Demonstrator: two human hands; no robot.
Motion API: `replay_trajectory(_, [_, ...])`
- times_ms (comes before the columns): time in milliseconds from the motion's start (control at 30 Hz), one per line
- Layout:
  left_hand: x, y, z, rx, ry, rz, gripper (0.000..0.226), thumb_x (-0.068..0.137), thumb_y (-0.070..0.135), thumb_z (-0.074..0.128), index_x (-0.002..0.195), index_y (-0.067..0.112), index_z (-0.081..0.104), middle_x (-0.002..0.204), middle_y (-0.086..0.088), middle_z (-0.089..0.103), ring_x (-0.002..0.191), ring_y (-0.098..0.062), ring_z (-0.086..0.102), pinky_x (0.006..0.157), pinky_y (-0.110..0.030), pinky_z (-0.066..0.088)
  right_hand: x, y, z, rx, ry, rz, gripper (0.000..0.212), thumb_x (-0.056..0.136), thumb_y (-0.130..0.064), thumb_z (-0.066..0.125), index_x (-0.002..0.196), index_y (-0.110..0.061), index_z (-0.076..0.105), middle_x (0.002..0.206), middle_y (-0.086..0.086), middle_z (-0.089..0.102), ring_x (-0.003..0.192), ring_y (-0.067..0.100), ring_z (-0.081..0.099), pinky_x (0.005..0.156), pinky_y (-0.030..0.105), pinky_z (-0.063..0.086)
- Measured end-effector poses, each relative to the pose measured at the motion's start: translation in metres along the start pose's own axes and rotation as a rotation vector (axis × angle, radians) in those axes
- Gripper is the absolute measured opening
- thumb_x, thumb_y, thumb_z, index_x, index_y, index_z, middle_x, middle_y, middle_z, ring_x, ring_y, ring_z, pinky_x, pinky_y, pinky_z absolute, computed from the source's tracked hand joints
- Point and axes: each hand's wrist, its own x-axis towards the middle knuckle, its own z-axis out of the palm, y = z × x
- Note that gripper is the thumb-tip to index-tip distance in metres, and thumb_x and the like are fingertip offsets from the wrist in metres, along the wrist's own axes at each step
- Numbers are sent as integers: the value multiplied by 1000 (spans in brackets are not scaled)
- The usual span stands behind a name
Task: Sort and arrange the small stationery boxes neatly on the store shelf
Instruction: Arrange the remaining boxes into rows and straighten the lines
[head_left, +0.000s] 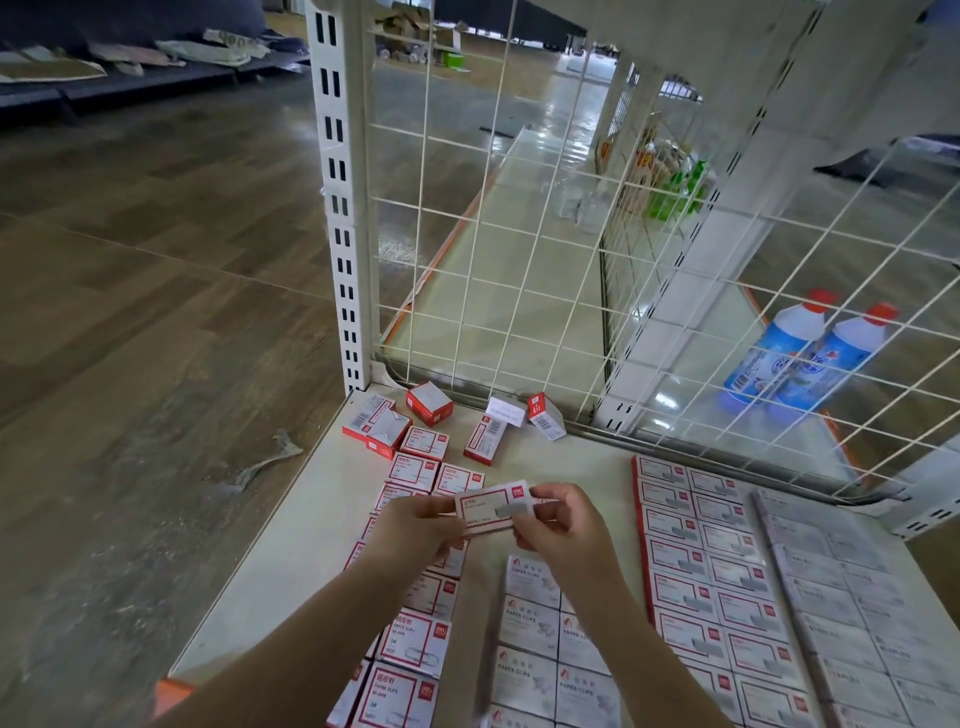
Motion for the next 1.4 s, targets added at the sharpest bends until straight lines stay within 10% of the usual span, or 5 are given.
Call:
replay_trajectory(367, [7,-4,2,46,8,75,17,90,13,57,103,22,63,90,9,67,90,-15,63,84,-30,52,-1,7,-10,-124,-121,0,41,83,2,62,115,-22,54,98,-1,66,89,10,64,72,18,54])
replay_trajectory(833, [4,0,16,129,-45,129,21,92,15,54,113,16,60,98,4,67,92,-14,62,72,-18,49,-4,9,-35,-299,-130,-80,38,85,-4,61,119,-19,53,95,-12,64,84,4,63,74,16,52])
replay_trajectory(1033, [0,-3,27,517,28,260,26,96,25,48,120,19,55,110,2,63,87,-10,60,56,-13,45,-21,8,-66,-347,-121,-73,37,85,-7,63,117,-22,53,90,-13,61,81,2,61,71,13,51])
replay_trajectory(1400, [-20,-9,95,976,-109,505,36,93,25,50,130,23,49,130,3,52,117,-13,50,98,-26,40,-67,43,-143,-481,-37,54,40,85,-13,64,123,-20,55,97,0,61,77,7,56,72,17,50])
